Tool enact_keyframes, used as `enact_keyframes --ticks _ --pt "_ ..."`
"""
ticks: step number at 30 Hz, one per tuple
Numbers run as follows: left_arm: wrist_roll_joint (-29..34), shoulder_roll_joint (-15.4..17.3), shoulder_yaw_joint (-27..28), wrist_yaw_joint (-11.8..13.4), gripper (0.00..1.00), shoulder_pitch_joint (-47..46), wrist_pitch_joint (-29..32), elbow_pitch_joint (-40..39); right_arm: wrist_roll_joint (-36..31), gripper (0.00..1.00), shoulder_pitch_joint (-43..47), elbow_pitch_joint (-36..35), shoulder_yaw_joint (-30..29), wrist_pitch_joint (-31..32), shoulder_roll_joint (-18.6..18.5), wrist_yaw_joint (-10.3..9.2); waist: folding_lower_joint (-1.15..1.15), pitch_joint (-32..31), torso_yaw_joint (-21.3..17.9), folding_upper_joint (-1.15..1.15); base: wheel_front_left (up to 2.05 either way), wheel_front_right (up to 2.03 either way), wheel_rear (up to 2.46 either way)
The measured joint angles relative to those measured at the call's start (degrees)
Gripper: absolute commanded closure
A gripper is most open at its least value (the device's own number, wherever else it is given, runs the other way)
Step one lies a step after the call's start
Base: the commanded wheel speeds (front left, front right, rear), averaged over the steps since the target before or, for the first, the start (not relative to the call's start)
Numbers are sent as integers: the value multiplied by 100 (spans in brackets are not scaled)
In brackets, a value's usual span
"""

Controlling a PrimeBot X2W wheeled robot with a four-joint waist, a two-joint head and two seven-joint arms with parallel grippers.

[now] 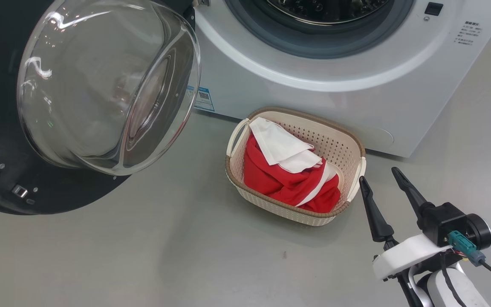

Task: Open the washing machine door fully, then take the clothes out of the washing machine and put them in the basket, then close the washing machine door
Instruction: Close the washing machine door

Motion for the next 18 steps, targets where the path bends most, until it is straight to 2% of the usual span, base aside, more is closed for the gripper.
enact_keyframes --ticks 5,18 --pt "-63 7 -21 -199 100 1 211 0 0 0 -1 23 4 -1 7 0 0 -35 8 0 0 0 0" --pt "-437 -77 -31 -403 100 113 868 -156 9 0 -1 57 9 -4 26 0 0 -125 9 0 0 0 0"
